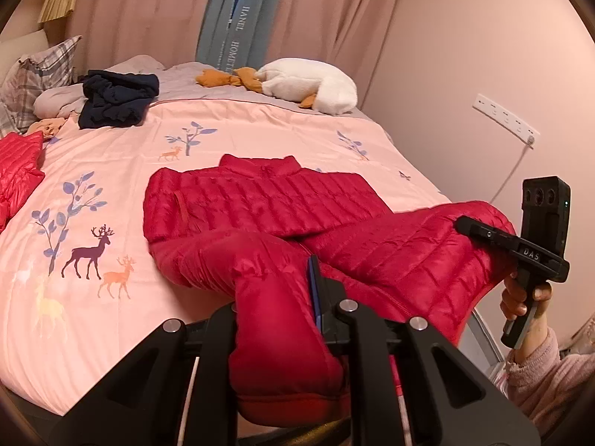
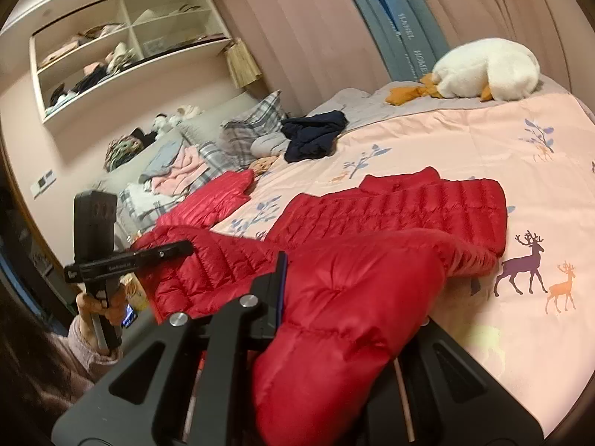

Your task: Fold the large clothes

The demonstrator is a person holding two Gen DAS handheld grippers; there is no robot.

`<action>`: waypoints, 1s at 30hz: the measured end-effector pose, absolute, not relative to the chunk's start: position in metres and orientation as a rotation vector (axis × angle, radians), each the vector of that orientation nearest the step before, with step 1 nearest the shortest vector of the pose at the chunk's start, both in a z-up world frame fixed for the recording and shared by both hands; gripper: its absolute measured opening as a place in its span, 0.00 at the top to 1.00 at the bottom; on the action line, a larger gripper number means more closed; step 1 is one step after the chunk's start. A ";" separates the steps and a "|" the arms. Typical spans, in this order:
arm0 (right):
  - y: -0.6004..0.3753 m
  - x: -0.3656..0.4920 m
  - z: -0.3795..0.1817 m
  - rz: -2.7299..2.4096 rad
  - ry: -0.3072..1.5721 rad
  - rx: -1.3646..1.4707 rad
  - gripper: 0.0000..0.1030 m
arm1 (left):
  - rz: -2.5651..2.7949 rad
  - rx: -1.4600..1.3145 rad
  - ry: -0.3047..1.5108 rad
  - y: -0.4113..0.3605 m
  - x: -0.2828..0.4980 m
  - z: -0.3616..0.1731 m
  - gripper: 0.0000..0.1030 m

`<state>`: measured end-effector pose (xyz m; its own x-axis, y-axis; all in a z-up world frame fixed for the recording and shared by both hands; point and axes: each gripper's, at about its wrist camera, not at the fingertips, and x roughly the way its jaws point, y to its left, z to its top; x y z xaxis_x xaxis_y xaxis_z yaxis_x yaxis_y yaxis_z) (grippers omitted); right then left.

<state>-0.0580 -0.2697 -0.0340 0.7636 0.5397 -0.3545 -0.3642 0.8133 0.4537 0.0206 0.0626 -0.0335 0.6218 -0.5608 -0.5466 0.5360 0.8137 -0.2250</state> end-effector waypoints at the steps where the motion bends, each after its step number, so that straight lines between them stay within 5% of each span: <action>1: -0.272 -0.054 -0.034 0.494 0.494 0.379 0.88 | -0.621 -0.045 0.642 0.063 0.026 -0.034 0.85; 30: -0.314 0.145 -0.063 0.194 0.579 0.433 0.87 | -0.358 -0.051 0.725 0.019 0.217 -0.049 0.85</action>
<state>0.1451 -0.3141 -0.0632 0.8221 0.2959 -0.4864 -0.0564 0.8925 0.4476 0.2166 0.0189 -0.0486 0.6907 -0.3378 -0.6395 0.3029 0.9380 -0.1683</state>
